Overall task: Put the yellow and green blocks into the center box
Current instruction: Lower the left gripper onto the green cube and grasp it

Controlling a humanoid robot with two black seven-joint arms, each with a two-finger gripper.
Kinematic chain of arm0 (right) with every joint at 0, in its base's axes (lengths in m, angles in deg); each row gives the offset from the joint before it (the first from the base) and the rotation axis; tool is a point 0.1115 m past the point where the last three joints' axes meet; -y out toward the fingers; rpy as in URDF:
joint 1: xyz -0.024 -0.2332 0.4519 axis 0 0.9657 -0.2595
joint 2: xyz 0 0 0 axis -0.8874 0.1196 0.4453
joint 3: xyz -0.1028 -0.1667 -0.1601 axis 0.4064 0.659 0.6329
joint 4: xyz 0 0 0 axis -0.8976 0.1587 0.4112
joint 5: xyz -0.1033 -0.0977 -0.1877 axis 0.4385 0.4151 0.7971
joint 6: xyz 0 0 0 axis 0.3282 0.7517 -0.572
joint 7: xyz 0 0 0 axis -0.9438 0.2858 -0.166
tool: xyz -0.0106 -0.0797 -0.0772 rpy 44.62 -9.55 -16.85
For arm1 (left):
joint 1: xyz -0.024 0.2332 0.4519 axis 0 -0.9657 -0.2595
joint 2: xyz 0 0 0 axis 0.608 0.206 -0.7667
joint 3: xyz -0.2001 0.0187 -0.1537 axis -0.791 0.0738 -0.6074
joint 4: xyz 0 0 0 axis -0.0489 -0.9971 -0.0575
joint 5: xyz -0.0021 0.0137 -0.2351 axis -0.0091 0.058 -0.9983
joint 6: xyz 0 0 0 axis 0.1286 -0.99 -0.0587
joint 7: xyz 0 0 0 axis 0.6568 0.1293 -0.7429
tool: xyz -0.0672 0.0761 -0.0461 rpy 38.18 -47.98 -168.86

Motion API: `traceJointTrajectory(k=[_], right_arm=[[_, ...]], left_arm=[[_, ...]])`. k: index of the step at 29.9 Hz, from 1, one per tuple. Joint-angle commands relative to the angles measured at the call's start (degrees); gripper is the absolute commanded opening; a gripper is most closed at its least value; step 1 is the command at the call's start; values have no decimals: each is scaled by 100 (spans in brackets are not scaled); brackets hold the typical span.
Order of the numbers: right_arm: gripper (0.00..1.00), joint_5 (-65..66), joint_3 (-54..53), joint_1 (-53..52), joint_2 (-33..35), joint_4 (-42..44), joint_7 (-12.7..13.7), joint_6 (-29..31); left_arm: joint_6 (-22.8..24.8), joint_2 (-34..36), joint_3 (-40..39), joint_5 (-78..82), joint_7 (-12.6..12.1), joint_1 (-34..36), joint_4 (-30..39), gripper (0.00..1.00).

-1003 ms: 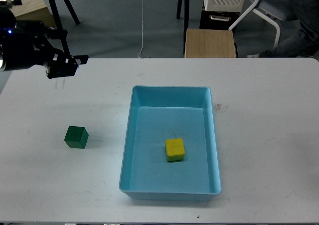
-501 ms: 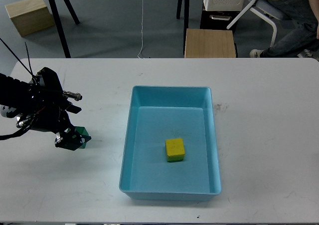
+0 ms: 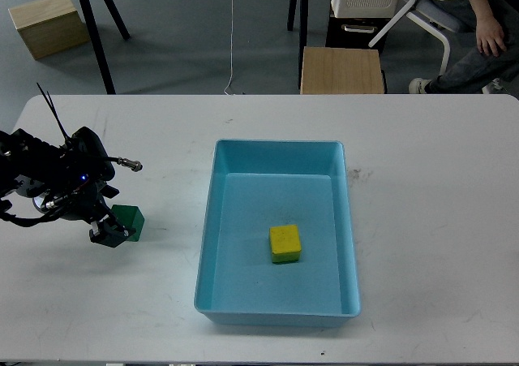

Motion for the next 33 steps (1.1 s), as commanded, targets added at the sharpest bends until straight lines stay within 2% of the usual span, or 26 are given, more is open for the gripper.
traceJointTrajectory(k=[1,5,9,18,25,33], right_arm=[[98,0,-4,20,-4,10,0,-8],[99,0,-4,20,-30,10,-9,-8],[98,0,-4,20,-48,10,0,-17],[98,0,-12,20,-48,19,0,-17],[98,-9,-4,20,-145,19,0,-17],[99,-9,-4,29,-145,19,0,-17]], left_arm=[[-152,-109,142,0,0,6,-291,92],[-214,-127,194,0,0,-3,-440,84],[-302,-135,203,0,0,-20,-546,72],[-355,-179,151,0,0,-90,-634,55],[-355,-373,107,0,0,-47,-652,51],[-416,-566,-130,0,0,6,-1090,29]])
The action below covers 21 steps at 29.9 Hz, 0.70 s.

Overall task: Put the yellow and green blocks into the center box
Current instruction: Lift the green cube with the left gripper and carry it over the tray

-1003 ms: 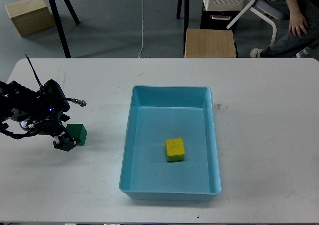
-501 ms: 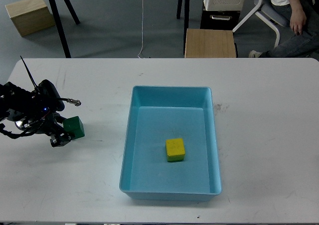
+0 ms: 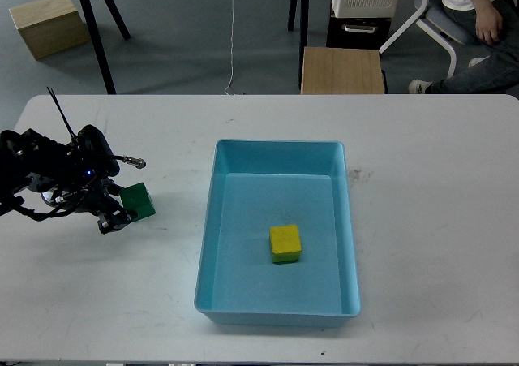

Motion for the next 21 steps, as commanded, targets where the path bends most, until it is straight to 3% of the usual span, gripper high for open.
traceJointTrajectory(k=[1,4,11,16,21], right_arm=[[98,0,0,8,-1,8,0,0],[98,0,0,8,-10,0,0,0],[98,0,8,8,-10,0,0,0],[98,0,17,8,-10,0,0,0],[99,0,17,8,-10,8,0,0]], left_arm=[[-120,-33,-295,1,-1,62,-326,27],[-208,2,-638,1,-1,211,-546,20],[-147,555,-753,-44,-1,983,-372,19],[54,898,-753,-677,-1,1950,839,19],[517,864,-753,-721,-1,2399,2456,19]])
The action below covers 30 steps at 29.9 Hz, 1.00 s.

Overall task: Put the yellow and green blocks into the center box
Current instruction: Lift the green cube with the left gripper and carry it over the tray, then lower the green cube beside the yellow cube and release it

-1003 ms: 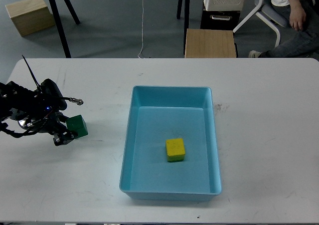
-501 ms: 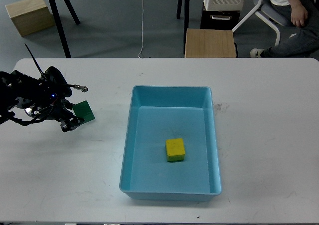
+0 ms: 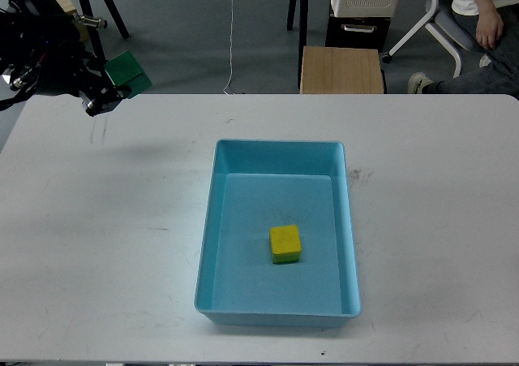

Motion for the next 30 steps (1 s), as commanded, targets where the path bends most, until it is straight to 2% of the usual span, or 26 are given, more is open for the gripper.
traceJointTrajectory(k=[1,5,14,19,26,30], right_arm=[[98,1,-1,-1,0,8,0,0],[99,1,-9,-10,-9,78,0,0],[98,1,-27,-106,-88,122,0,0],[98,1,8,-133,-97,122,0,-8],[99,1,26,-142,-114,157,0,0],[99,1,43,-168,-114,157,0,0]], left_arm=[[175,-49,1,-6,-1,205,1086,19],[175,-469,19,38,-1,162,1703,19],[175,-1744,159,503,-1,-67,1651,21],[175,-2246,177,708,-1,-392,1283,22],[175,-2466,195,708,-1,-955,975,25],[175,-2641,186,708,-1,-1104,545,27]])
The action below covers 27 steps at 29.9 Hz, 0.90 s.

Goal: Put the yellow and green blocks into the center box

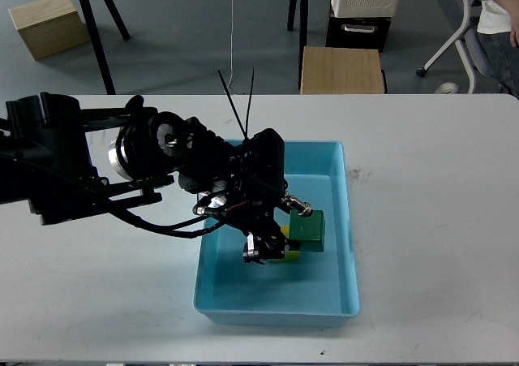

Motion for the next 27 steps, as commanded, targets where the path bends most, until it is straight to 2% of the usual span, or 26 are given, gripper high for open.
traceJointTrajectory(k=[1,8,11,16,23,27], right_arm=[[99,-3,27,-43,-9,0,0,2],[99,-3,36,-78,0,0,0,2],[99,-3,36,-78,-9,0,0,2],[98,-3,36,-78,0,0,0,2],[99,-3,45,-78,-9,-17,0,2],[99,-20,71,-87,-9,-26,0,28]], left_arm=[[-1,-203,6,-1,2,-132,-366,27],[-1,-309,120,-1,2,-203,-578,41],[-1,-309,111,-1,2,-211,-578,56],[-1,-300,120,-1,2,-211,-578,71],[-1,-239,32,-1,2,-185,-543,98],[-1,129,-239,-1,2,-1,-307,100]])
